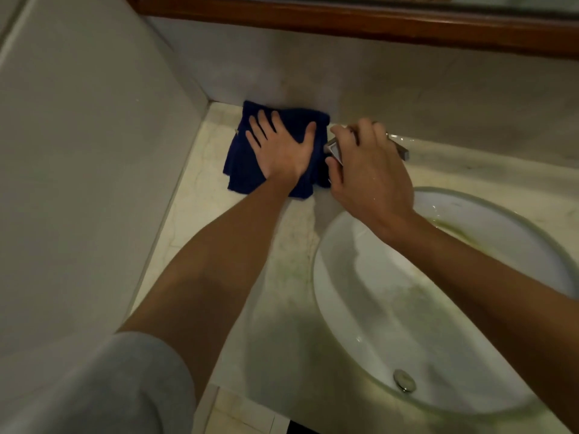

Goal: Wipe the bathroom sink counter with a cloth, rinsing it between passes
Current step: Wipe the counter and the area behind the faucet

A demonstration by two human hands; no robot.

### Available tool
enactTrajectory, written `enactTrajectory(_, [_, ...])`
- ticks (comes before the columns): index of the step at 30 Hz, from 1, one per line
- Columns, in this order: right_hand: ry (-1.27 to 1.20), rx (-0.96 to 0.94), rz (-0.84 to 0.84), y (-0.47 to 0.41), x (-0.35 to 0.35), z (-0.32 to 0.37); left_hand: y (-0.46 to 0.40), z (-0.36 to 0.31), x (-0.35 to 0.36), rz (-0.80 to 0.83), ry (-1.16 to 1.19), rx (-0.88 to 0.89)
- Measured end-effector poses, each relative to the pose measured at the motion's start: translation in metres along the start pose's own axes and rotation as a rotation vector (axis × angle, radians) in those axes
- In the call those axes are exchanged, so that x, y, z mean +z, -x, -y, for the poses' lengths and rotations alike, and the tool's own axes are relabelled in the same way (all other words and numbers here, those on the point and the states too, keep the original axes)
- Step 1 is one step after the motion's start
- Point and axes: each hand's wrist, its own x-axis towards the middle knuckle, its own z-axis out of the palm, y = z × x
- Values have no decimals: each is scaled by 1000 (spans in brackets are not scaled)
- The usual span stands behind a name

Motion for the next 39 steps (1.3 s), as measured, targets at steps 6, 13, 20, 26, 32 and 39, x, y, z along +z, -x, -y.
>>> enactTrajectory(6, [21, -9, -38, 1, 4, 0, 22, 12, 1, -10, -17, 43])
enactTrajectory(13, [3, 18, 17, 0, -1, 4, 117, 2, 12, 35, -43, -125])
enactTrajectory(20, [34, -7, -3, 4, -3, 4, 168, -15, 18, 77, -30, -166])
enactTrajectory(26, [33, -8, 3, 3, -1, 3, 137, -5, 15, 85, -37, -124])
enactTrajectory(32, [45, 6, -31, 1, 5, 2, 38, -5, 2, 69, 46, -96])
enactTrajectory(39, [80, -34, -48, -1, 9, -4, 9, -3, 1, 21, 64, -18])
